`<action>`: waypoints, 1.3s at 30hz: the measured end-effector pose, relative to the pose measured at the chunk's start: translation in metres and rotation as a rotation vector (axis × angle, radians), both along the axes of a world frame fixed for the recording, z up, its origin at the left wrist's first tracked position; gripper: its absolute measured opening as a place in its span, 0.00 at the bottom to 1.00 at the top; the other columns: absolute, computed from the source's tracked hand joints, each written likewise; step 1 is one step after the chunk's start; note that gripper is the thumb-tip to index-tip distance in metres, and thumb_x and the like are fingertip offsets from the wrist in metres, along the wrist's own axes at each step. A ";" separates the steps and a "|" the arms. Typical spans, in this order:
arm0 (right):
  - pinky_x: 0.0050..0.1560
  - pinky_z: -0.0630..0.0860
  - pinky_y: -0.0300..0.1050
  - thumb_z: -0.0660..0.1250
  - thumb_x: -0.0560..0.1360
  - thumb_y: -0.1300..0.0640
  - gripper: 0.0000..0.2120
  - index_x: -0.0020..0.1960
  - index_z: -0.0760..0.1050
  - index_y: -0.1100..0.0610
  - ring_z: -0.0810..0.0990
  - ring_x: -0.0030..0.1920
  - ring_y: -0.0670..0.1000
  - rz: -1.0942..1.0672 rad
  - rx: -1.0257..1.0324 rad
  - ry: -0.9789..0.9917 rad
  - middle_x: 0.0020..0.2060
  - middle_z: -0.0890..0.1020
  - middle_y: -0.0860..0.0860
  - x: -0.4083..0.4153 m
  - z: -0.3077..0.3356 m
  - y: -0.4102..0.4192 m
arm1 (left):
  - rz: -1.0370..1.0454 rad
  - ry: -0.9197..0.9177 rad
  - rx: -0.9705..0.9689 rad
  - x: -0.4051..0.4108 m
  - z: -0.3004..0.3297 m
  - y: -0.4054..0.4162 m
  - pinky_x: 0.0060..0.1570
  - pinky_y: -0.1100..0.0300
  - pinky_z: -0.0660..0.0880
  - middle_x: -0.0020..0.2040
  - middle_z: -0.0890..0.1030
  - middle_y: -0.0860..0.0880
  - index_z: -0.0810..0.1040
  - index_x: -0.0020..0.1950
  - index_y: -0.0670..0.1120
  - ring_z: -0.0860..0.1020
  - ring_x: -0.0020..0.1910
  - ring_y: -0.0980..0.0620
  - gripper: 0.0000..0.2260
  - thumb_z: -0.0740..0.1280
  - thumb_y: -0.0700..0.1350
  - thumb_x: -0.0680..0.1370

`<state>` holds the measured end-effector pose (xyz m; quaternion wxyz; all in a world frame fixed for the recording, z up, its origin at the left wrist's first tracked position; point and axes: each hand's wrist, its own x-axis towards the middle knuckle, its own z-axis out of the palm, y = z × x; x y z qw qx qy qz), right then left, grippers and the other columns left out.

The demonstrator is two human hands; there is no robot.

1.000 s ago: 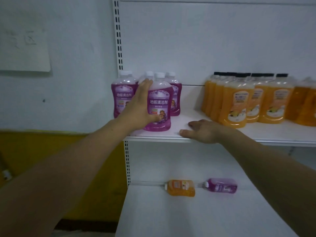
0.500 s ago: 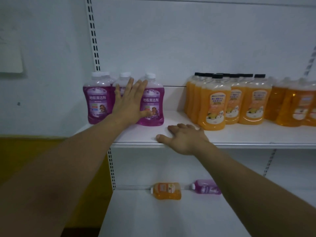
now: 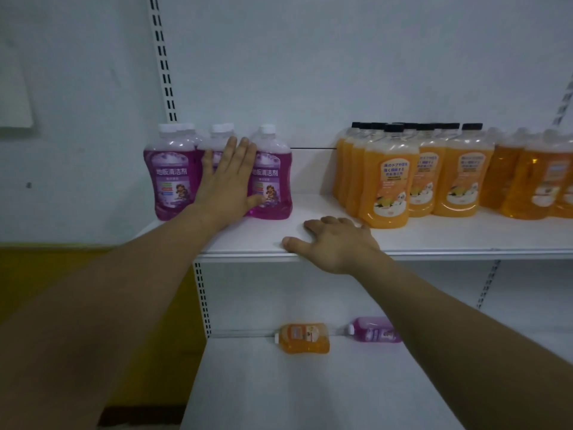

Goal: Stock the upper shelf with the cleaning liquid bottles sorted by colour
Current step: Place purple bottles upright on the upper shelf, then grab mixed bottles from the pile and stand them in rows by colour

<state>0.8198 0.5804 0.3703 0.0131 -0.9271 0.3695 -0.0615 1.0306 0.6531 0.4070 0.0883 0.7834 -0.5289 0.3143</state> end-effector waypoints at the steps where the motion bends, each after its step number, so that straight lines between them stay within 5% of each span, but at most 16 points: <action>1: 0.70 0.56 0.68 0.40 0.67 0.20 0.45 0.75 0.60 0.45 0.62 0.73 0.59 -0.005 -0.002 0.000 0.74 0.64 0.51 0.000 0.000 0.001 | -0.023 0.032 0.006 -0.004 0.000 0.004 0.72 0.40 0.38 0.78 0.39 0.47 0.38 0.77 0.46 0.36 0.76 0.48 0.42 0.60 0.63 0.76; 6: 0.67 0.65 0.61 0.41 0.67 0.21 0.46 0.72 0.66 0.48 0.69 0.68 0.57 -0.009 -0.039 -0.037 0.70 0.70 0.53 -0.004 0.003 0.008 | -0.199 0.339 0.034 -0.029 -0.005 0.042 0.73 0.47 0.49 0.78 0.50 0.49 0.54 0.77 0.50 0.50 0.77 0.49 0.34 0.65 0.57 0.76; 10: 0.63 0.70 0.52 0.49 0.74 0.28 0.35 0.69 0.69 0.52 0.73 0.64 0.55 0.012 -0.128 -0.134 0.66 0.74 0.53 -0.023 -0.003 0.023 | -0.306 0.547 0.129 -0.059 -0.017 0.082 0.69 0.57 0.57 0.76 0.59 0.50 0.61 0.75 0.51 0.60 0.74 0.51 0.29 0.65 0.56 0.77; 15: 0.75 0.44 0.51 0.57 0.78 0.38 0.36 0.79 0.48 0.51 0.49 0.78 0.53 0.093 -0.216 -0.063 0.78 0.53 0.52 -0.072 -0.034 0.040 | -0.358 0.521 0.196 -0.107 -0.045 0.122 0.70 0.61 0.52 0.76 0.58 0.53 0.62 0.75 0.53 0.57 0.74 0.53 0.28 0.65 0.57 0.76; 18: 0.76 0.42 0.51 0.58 0.79 0.41 0.35 0.79 0.47 0.51 0.44 0.78 0.53 0.137 -0.225 -0.092 0.79 0.47 0.52 -0.100 -0.046 0.046 | -0.353 0.580 0.238 -0.139 -0.073 0.136 0.70 0.61 0.54 0.76 0.59 0.54 0.62 0.74 0.53 0.58 0.74 0.53 0.28 0.64 0.57 0.77; 29: 0.68 0.65 0.51 0.61 0.77 0.40 0.32 0.75 0.60 0.53 0.66 0.70 0.58 -0.030 0.082 0.119 0.72 0.67 0.55 -0.218 -0.122 -0.003 | -0.130 1.074 0.386 -0.232 -0.205 0.082 0.62 0.63 0.63 0.72 0.67 0.47 0.66 0.72 0.46 0.67 0.68 0.47 0.25 0.67 0.51 0.77; 39: 0.63 0.70 0.54 0.60 0.77 0.38 0.29 0.70 0.66 0.55 0.72 0.63 0.60 -0.058 0.281 0.177 0.64 0.73 0.58 -0.164 -0.174 -0.084 | 0.010 1.220 0.438 -0.209 -0.305 0.020 0.64 0.59 0.64 0.74 0.64 0.48 0.63 0.74 0.49 0.67 0.69 0.48 0.28 0.66 0.55 0.77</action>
